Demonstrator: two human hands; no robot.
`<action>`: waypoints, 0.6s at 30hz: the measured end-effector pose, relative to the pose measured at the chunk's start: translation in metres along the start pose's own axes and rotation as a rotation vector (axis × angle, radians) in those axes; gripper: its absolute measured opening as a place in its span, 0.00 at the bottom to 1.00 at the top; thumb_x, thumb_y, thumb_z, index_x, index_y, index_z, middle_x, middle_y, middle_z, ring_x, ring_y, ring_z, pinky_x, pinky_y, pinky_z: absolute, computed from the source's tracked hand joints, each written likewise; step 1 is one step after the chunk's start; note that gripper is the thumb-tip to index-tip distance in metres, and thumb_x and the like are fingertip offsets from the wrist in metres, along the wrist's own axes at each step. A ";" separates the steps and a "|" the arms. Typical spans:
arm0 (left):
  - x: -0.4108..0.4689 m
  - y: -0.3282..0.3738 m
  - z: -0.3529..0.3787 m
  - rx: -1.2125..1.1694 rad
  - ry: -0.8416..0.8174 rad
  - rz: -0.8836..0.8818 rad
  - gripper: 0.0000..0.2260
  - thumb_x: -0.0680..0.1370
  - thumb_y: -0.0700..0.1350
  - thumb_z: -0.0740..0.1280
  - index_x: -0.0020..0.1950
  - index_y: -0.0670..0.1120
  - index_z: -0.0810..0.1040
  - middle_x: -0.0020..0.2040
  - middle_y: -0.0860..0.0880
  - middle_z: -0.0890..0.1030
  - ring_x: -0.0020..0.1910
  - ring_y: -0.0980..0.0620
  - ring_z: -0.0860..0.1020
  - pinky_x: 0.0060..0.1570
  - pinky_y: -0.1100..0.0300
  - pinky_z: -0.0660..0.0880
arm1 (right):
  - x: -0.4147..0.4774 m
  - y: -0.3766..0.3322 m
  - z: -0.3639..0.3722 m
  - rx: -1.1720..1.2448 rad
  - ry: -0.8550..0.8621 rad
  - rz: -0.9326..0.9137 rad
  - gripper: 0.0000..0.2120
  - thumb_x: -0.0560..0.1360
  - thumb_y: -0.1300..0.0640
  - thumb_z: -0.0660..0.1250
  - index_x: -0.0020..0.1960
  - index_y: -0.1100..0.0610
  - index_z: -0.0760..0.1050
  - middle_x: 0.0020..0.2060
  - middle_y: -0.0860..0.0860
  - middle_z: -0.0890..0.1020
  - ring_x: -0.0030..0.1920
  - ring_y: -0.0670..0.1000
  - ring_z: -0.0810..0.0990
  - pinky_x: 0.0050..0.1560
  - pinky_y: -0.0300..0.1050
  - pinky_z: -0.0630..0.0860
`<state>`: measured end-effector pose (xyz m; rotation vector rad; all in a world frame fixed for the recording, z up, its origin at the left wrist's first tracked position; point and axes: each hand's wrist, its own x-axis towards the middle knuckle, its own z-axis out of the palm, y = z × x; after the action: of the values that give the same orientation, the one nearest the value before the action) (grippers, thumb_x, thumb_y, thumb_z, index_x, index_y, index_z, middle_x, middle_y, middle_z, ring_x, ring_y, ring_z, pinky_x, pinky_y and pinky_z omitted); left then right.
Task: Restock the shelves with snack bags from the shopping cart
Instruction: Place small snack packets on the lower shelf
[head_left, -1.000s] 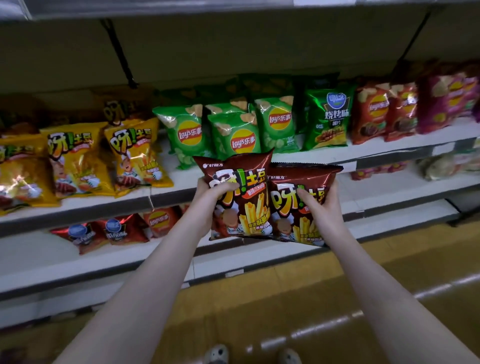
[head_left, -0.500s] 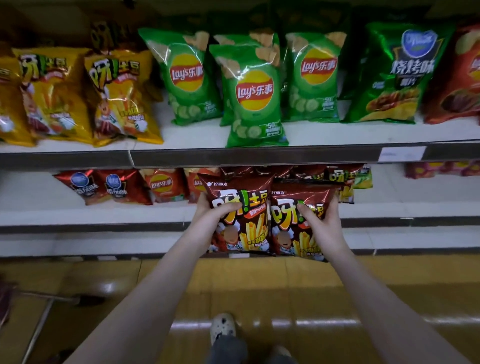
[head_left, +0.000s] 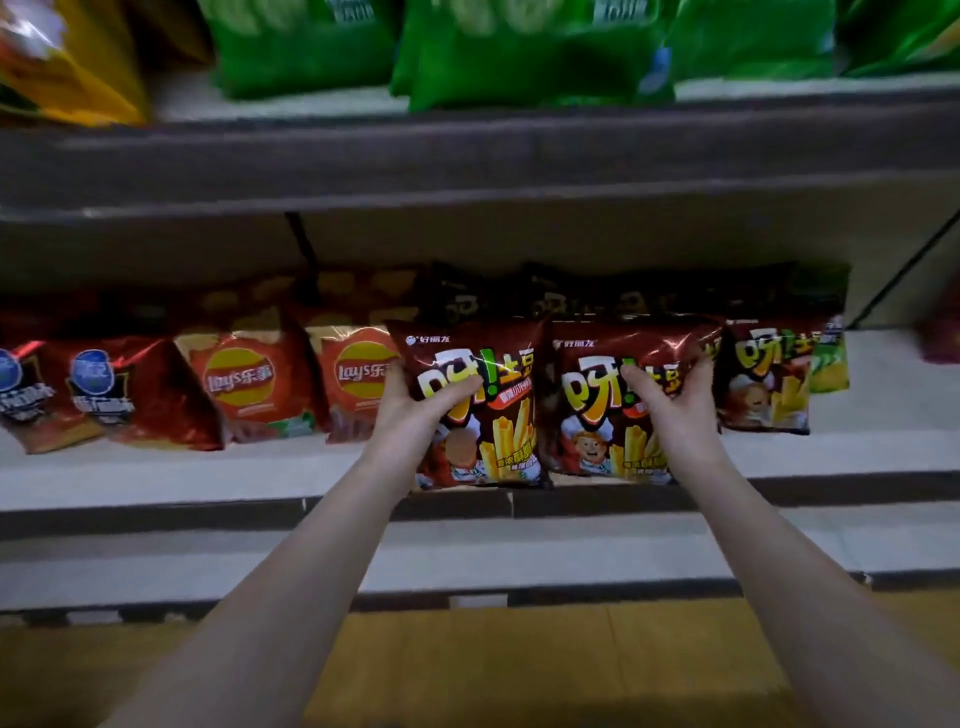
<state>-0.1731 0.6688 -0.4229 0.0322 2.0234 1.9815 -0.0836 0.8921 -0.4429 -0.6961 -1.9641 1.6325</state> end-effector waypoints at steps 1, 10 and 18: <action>0.007 -0.008 0.001 0.001 0.002 0.018 0.27 0.69 0.47 0.76 0.65 0.53 0.69 0.56 0.54 0.80 0.54 0.54 0.78 0.49 0.58 0.73 | 0.007 0.011 0.001 -0.008 0.018 -0.017 0.27 0.73 0.54 0.70 0.66 0.53 0.60 0.49 0.38 0.73 0.54 0.43 0.74 0.56 0.37 0.68; 0.049 -0.075 0.005 -0.003 0.078 0.194 0.25 0.70 0.46 0.76 0.64 0.50 0.71 0.53 0.53 0.81 0.52 0.55 0.79 0.49 0.59 0.75 | 0.037 0.089 0.018 0.034 0.042 -0.210 0.24 0.74 0.54 0.69 0.67 0.53 0.64 0.52 0.36 0.74 0.52 0.34 0.74 0.57 0.34 0.70; 0.050 -0.108 0.005 0.136 0.134 0.259 0.35 0.68 0.47 0.76 0.71 0.48 0.63 0.62 0.51 0.76 0.61 0.52 0.76 0.61 0.53 0.74 | 0.039 0.121 0.025 -0.004 0.060 -0.257 0.21 0.67 0.44 0.72 0.56 0.40 0.66 0.55 0.47 0.77 0.56 0.42 0.76 0.55 0.38 0.73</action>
<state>-0.1978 0.6801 -0.5388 0.2063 2.3414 2.0394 -0.1208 0.9181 -0.5646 -0.4654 -1.9255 1.4373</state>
